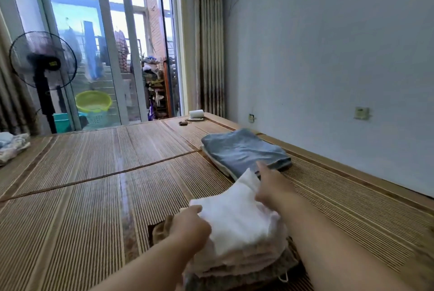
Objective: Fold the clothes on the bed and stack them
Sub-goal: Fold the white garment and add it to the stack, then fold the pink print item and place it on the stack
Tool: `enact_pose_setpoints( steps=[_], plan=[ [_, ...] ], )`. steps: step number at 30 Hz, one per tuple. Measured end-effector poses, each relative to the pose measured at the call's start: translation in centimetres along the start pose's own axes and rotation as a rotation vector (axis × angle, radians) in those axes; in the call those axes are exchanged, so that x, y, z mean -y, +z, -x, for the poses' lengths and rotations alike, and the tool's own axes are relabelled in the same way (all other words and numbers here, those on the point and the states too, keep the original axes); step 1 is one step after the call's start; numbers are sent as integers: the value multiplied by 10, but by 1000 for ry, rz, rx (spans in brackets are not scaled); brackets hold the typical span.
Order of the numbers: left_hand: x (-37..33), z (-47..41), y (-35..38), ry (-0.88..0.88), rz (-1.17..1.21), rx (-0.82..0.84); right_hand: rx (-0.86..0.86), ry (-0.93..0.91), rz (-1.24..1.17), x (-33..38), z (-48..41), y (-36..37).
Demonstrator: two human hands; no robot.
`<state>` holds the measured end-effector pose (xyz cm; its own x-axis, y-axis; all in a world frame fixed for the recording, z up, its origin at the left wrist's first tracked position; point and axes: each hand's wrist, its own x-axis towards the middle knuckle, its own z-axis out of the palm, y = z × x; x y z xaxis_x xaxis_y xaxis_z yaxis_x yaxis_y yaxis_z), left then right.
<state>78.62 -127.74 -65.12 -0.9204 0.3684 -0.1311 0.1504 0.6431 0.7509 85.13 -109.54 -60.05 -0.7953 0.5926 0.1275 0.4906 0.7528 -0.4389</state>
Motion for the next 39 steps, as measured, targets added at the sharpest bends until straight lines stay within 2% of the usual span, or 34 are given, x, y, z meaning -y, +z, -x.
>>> enact_pose_setpoints(
  steps=[1,2,4,6,7,9,11,14,18,20,22,24,28,34,39],
  plan=[
    [0,-2,3,-59,-113,-40,-56,-62,126,1,-2,9],
    [0,-3,6,-47,-192,-89,-97,-141,221,3,-3,18],
    [0,-13,13,180,-349,-131,-92,-272,366,5,-8,34],
    [-2,-25,22,427,-539,-40,29,-275,340,2,-14,48],
    [-3,-31,27,474,-597,24,107,-243,280,-4,-18,57],
    [0,-44,37,444,-627,133,221,-185,159,-20,-23,73],
    [8,-54,48,396,-628,196,238,-134,46,-39,-22,90],
    [18,-59,63,391,-686,201,237,-81,-63,-60,-16,105],
    [12,-55,59,365,-704,225,279,-49,1,-54,-15,96],
    [5,-48,45,370,-709,246,172,-110,129,-39,-8,82],
    [2,-35,25,398,-703,212,-42,-314,225,-22,9,68],
    [6,-15,2,448,-698,113,-153,-513,218,-2,33,57],
    [32,44,-48,540,-776,-54,-24,-612,226,44,87,46],
    [103,152,-134,531,-743,-206,110,-702,222,129,168,55],
    [190,223,-188,355,-706,-279,202,-802,214,197,240,99]
  ],
)
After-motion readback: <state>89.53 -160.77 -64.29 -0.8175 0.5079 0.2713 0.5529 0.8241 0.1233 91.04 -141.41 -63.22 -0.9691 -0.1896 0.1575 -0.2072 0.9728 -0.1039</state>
